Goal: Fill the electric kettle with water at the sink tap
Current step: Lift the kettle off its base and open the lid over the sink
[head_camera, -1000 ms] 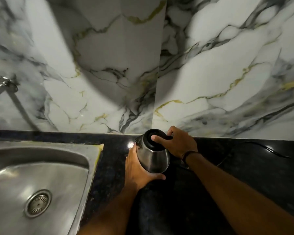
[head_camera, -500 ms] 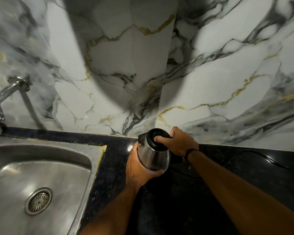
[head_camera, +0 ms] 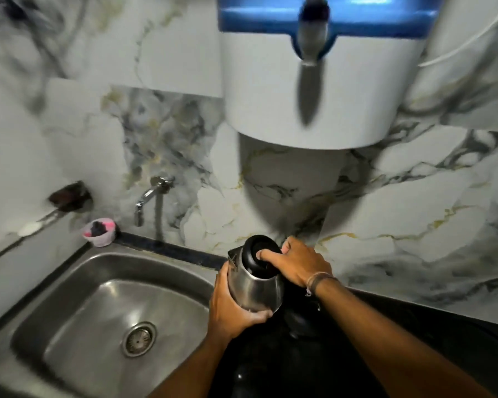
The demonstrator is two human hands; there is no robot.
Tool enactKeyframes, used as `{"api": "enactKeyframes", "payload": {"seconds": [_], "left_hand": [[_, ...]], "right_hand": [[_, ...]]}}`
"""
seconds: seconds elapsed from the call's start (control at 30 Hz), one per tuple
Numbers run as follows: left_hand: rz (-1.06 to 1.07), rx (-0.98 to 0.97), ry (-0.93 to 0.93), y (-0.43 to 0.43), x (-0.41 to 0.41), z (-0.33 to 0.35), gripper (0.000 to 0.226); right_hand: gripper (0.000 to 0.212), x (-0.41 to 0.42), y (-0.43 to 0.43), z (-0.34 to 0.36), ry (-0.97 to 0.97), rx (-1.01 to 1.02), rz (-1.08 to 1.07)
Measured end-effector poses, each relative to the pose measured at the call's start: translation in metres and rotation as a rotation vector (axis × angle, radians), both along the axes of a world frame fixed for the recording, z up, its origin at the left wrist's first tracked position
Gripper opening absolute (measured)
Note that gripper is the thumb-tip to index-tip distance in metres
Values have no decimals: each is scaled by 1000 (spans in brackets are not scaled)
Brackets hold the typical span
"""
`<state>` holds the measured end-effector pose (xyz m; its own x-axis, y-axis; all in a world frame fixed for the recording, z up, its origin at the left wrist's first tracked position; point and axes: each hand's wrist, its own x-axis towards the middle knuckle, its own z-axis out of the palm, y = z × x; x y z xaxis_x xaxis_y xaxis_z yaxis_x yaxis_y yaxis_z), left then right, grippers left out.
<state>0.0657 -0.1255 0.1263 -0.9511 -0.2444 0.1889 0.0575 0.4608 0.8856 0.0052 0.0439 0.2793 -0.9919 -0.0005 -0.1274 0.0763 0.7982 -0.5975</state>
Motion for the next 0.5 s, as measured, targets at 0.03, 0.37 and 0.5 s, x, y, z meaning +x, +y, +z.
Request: {"api": "enactKeyframes", "payload": {"seconds": [0.03, 0.37, 0.5], "left_hand": [[21, -12, 1, -19, 7, 5, 153], [163, -40, -7, -188, 32, -5, 155], [134, 39, -37, -252, 24, -21, 155]], "right_hand": [[68, 4, -16, 6, -15, -41, 31], [65, -19, -155, -24, -263, -516, 263], [49, -27, -211, -40, -398, -630, 289]]}}
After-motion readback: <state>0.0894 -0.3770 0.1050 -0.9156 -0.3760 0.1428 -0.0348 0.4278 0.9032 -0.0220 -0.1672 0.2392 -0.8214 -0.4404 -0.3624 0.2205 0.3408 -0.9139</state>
